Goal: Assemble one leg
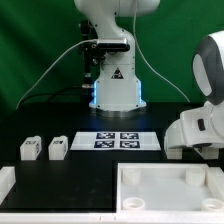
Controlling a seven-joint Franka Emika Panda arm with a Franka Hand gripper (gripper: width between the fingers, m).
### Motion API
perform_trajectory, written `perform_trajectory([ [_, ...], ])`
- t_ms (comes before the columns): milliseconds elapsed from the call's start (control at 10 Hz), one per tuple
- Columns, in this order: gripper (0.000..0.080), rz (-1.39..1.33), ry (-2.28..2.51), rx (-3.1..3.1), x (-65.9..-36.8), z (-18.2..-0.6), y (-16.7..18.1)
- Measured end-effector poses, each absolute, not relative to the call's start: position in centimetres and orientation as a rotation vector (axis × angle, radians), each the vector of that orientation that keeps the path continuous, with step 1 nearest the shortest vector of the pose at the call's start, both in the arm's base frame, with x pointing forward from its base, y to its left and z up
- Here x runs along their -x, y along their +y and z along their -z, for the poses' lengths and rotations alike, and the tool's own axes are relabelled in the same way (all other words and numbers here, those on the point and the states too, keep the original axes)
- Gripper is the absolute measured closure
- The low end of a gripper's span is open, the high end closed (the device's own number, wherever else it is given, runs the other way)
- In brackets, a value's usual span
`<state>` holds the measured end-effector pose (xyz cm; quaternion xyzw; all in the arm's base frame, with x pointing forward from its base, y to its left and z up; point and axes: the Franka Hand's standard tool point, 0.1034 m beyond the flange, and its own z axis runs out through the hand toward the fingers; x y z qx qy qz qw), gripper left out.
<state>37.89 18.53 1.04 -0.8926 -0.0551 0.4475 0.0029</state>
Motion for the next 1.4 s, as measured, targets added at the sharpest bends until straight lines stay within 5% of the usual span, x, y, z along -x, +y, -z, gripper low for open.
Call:
perform_trajectory([
  [400,0.0509,-1.396,-0.171,2.802,-38.1,-1.2,18.5],
  [700,0.0508,-1.188,-0.263,2.86,-43.2,-8.5,16.3],
  [900,0.0508,-0.836,-0.255,2.971,-45.7,-11.8,15.0],
  [1100,0.0508,-0.621,-0.226,3.015,-47.9,-13.8,14.0],
  [1400,0.0508,-0.134,-0.216,3.06,-49.0,-13.6,14.1],
])
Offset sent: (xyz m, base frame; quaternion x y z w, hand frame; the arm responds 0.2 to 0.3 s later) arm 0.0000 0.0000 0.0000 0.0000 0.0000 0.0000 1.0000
